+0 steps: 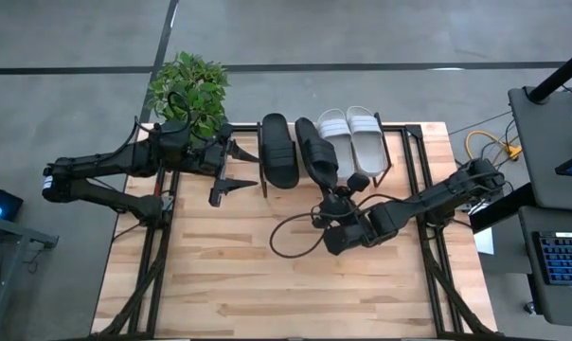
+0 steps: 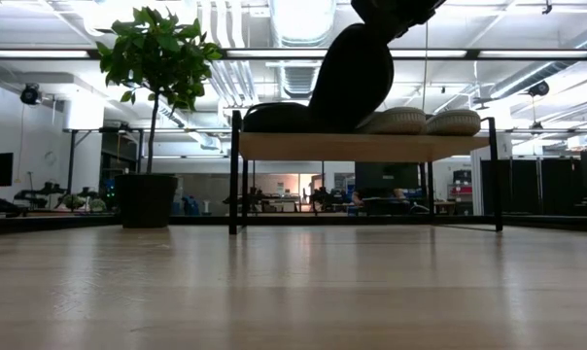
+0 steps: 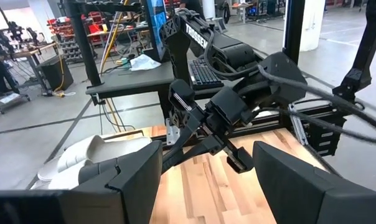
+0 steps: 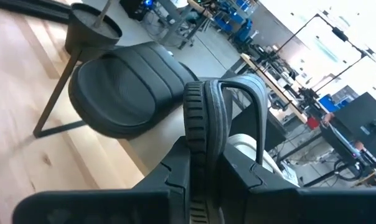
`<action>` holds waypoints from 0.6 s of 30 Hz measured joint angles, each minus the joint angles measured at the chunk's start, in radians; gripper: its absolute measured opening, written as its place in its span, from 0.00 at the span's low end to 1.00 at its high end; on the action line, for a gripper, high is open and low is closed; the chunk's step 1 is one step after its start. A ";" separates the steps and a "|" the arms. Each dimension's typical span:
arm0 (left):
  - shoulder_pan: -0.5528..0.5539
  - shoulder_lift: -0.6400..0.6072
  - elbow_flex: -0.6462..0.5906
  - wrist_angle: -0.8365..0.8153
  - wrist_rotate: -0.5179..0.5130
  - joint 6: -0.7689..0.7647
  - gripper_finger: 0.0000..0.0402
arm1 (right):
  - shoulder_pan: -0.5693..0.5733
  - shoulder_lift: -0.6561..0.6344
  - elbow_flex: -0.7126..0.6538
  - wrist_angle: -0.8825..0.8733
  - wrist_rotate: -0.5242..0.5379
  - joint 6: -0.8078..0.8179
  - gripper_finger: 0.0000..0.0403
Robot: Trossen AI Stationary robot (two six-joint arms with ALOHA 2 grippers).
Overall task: Pick and place slides into the shelf
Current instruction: Put the black slide on the shelf
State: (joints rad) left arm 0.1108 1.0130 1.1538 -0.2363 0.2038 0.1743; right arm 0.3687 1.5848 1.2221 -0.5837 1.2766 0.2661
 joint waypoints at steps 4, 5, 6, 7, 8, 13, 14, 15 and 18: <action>-0.001 0.000 0.000 -0.006 0.000 -0.011 0.58 | 0.000 0.002 0.000 -0.031 -0.001 0.003 0.10; -0.001 0.000 0.000 -0.013 0.000 -0.012 0.58 | 0.000 0.002 0.000 -0.040 -0.001 0.004 0.10; -0.001 0.000 0.000 -0.020 0.000 -0.012 0.58 | 0.000 0.002 0.000 -0.051 -0.001 0.004 0.10; -0.001 0.000 0.000 -0.023 0.000 -0.013 0.58 | 0.001 0.002 -0.001 -0.063 -0.001 0.008 0.10; -0.001 0.000 0.000 -0.029 0.000 -0.013 0.58 | 0.001 0.002 -0.001 -0.071 -0.001 0.017 0.10; -0.001 -0.001 0.000 -0.038 0.000 -0.013 0.58 | 0.000 0.002 -0.003 -0.097 0.000 0.040 0.10; -0.001 -0.001 0.000 -0.038 0.000 -0.013 0.58 | 0.000 0.002 -0.003 -0.097 0.000 0.041 0.10; -0.001 -0.001 0.000 -0.038 0.000 -0.013 0.58 | 0.000 0.002 -0.003 -0.096 0.000 0.041 0.10; -0.001 -0.001 0.000 -0.038 0.000 -0.013 0.58 | 0.000 0.002 -0.003 -0.094 0.000 0.021 0.10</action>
State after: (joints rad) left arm 0.1101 1.0119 1.1538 -0.2745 0.2039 0.1616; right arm 0.3683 1.5867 1.2186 -0.6777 1.2762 0.2873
